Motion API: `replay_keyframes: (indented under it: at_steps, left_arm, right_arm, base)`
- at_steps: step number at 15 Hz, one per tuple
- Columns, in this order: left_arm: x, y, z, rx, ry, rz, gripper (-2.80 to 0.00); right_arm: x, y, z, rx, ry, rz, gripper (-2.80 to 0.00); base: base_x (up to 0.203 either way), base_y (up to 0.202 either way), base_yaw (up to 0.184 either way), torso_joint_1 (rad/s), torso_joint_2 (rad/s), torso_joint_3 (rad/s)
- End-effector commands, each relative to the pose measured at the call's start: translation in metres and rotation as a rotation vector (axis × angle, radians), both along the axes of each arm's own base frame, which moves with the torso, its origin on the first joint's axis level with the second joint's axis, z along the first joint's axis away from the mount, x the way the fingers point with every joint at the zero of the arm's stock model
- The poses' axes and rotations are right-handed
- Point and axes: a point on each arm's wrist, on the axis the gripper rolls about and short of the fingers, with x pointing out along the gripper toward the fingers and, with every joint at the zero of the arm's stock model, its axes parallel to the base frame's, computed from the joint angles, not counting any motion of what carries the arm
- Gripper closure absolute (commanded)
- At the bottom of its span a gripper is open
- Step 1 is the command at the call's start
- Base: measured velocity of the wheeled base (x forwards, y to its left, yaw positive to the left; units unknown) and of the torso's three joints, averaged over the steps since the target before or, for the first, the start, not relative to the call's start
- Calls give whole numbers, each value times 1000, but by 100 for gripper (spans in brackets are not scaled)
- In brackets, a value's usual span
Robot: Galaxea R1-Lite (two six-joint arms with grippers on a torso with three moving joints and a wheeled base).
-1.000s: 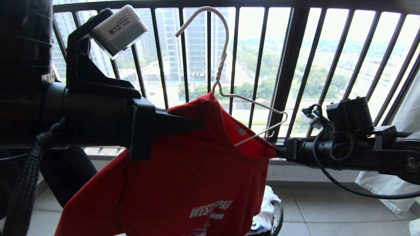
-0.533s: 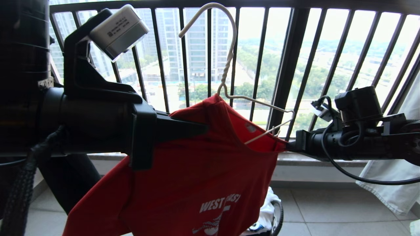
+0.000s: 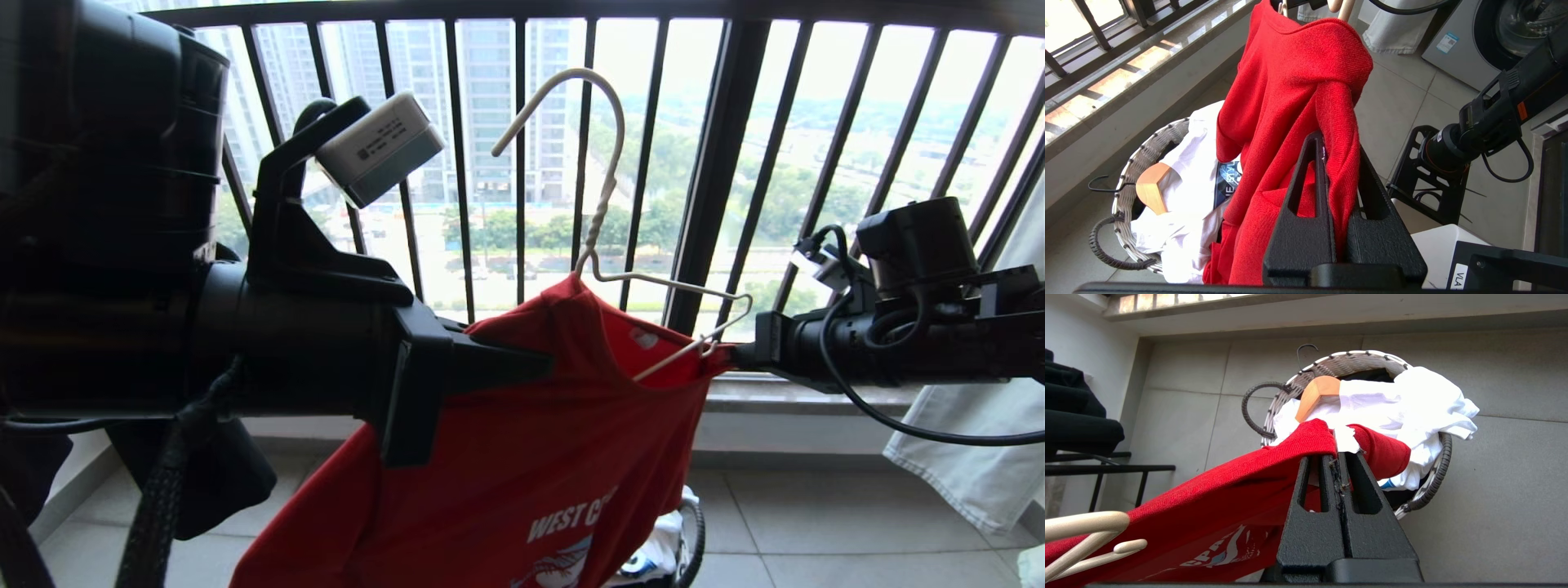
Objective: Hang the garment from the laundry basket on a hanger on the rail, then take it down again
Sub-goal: Hang the clothes on the clothes rack
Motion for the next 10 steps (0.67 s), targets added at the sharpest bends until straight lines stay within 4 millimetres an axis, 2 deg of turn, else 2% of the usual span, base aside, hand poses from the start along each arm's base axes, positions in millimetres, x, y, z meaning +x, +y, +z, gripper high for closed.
replay_keyframes:
  at_steps: [1, 2, 4, 10]
  left_arm:
    - [0, -3, -1, -5, 8, -10, 0]
    - [-3, -1, 3, -35, -15, -8, 0]
    - [-4, 0, -2, -64, -48, -12, 0]
    - [-3, -7, -11, -44, -36, -33, 0]
  right_arm:
    - [3, -1, -4, -1, 13, 4, 0]
    - [5, 0, -6, 0, 23, 12, 0]
    - [7, 0, -10, 3, 37, 20, 0]
    - [10, -7, -6, 6, 23, -6, 0]
  base:
    - [0, 0, 0, 0, 0, 0]
    - [0, 0, 0, 0, 0, 0]
    - [0, 0, 0, 0, 0, 0]
    - [0, 0, 0, 0, 0, 0]
